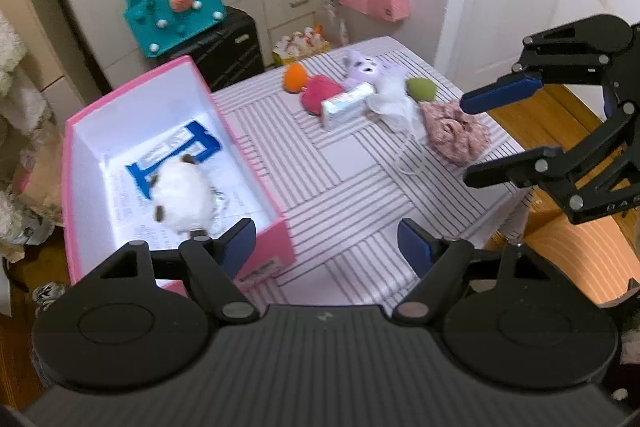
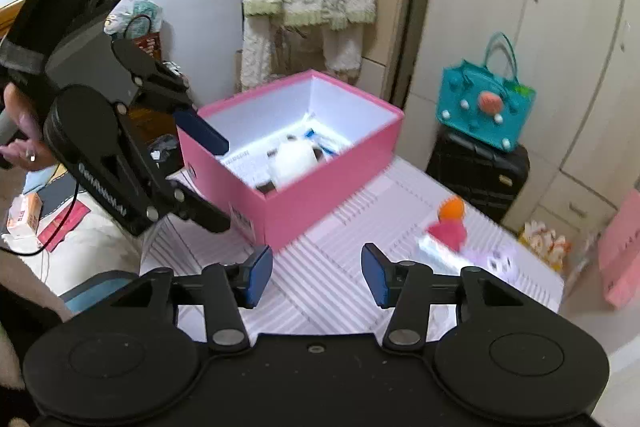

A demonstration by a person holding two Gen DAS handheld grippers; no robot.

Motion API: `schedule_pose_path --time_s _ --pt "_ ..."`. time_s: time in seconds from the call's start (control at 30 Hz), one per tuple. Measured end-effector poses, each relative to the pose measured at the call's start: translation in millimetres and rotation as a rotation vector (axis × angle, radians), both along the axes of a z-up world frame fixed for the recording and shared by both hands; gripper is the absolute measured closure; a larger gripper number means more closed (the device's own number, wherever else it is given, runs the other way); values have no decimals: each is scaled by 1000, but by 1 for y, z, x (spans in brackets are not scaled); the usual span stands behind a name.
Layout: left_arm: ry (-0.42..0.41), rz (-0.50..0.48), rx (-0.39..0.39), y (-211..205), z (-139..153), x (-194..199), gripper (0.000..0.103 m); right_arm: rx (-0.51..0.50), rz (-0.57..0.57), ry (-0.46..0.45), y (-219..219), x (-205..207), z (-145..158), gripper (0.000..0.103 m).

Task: Organize soft objects
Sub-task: 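Move the left gripper back over the table toward the pink floral scrunchie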

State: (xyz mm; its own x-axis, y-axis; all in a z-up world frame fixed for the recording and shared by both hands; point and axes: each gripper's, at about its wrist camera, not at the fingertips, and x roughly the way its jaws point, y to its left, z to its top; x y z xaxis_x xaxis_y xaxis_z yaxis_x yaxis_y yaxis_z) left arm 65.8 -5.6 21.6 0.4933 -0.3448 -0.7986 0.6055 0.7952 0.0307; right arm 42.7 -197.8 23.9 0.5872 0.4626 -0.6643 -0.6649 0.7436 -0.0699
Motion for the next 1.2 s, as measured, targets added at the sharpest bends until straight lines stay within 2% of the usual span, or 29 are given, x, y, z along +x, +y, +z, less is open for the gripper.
schedule_pose_path --time_s 0.2,0.43,0.57,0.93,1.1,1.2 --pt "34 -56 -1 -25 -15 3 26 10 -71 32 -33 -16 -23 44" --pt "101 -101 -62 -51 -37 21 26 32 -159 60 -71 -23 -43 39" --pt "95 -116 -90 -65 -47 27 26 46 -207 75 -93 -16 -56 33" --pt "48 -147 -207 -102 -78 40 26 99 -300 93 -143 19 -86 28" --pt "44 -157 -281 -122 -96 46 26 125 -317 51 -161 33 -95 28" --pt "49 -167 -298 -137 -106 47 26 166 -326 12 -174 41 -103 28"
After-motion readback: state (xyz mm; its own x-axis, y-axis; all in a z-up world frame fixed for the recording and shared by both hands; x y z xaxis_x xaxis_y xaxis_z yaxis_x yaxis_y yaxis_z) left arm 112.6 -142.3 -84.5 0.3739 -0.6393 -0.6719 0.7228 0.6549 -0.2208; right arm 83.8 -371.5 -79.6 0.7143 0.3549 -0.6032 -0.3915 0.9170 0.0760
